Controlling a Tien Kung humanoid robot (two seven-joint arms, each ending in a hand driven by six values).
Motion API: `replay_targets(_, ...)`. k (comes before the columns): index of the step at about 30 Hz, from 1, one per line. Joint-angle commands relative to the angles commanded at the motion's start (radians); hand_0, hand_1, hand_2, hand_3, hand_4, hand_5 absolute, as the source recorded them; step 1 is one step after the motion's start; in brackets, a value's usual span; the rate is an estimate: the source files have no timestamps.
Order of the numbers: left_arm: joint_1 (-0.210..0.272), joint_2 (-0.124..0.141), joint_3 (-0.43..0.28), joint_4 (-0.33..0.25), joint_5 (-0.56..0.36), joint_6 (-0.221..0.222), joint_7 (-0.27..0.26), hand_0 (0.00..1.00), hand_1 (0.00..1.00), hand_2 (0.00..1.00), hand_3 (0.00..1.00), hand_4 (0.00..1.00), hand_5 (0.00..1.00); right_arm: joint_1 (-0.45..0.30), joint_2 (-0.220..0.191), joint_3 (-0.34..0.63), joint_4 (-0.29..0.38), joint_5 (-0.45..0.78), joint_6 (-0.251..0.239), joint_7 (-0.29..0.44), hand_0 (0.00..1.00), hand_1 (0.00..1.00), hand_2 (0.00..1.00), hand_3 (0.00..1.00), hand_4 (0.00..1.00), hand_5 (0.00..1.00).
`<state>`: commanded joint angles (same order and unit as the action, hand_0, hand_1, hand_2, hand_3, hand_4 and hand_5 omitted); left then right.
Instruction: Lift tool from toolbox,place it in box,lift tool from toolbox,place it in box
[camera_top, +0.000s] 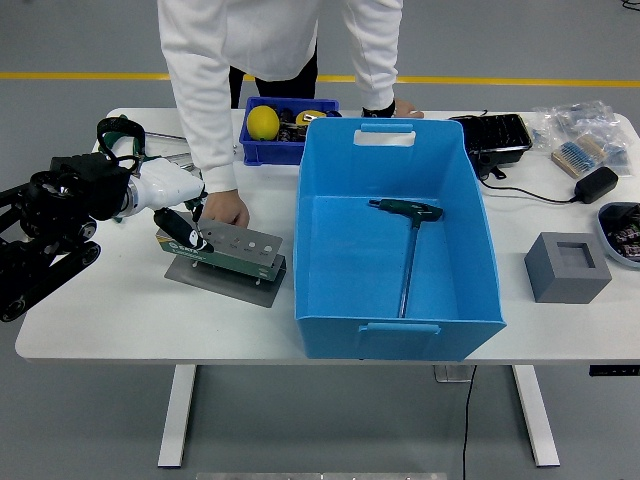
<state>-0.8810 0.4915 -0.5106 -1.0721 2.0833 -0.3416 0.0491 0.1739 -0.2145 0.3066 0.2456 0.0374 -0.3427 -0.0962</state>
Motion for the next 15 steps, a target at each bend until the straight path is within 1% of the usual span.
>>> replay_targets(5,-0.001,0.001,0.001,-0.005,-0.006,-0.004,0.001,0.873,0.682,0.589,0.512,0.970,0.788,-0.002,0.001,0.002,0.000,-0.001,-0.001,-0.001,0.678,0.641,0.715,0.556,0.788,0.718)
replay_targets(6,-0.001,0.001,0.001,-0.006,-0.008,-0.004,0.001,0.869,0.620,0.508,0.449,0.970,0.788,-0.003,0.001,0.002,0.000,-0.002,-0.001,-0.001,0.678,0.641,0.715,0.557,0.788,0.718)
replay_targets(10,-0.001,0.002,0.000,-0.016,-0.015,-0.007,0.002,0.869,0.620,0.508,0.449,0.970,0.788,-0.004,0.002,0.005,0.000,-0.008,-0.001,-0.003,0.678,0.641,0.715,0.557,0.788,0.718)
replay_targets(11,-0.001,0.002,0.000,-0.018,-0.015,-0.007,0.002,0.861,0.588,0.469,0.408,0.969,0.785,-0.005,0.002,0.005,0.000,-0.008,-0.001,-0.003,0.678,0.641,0.715,0.556,0.788,0.717)
replay_targets(15,-0.003,0.001,-0.007,-0.024,-0.014,-0.009,0.004,0.861,0.588,0.469,0.408,0.969,0.785,-0.005,0.002,0.006,0.001,-0.009,-0.002,-0.004,0.678,0.641,0.715,0.556,0.788,0.717)
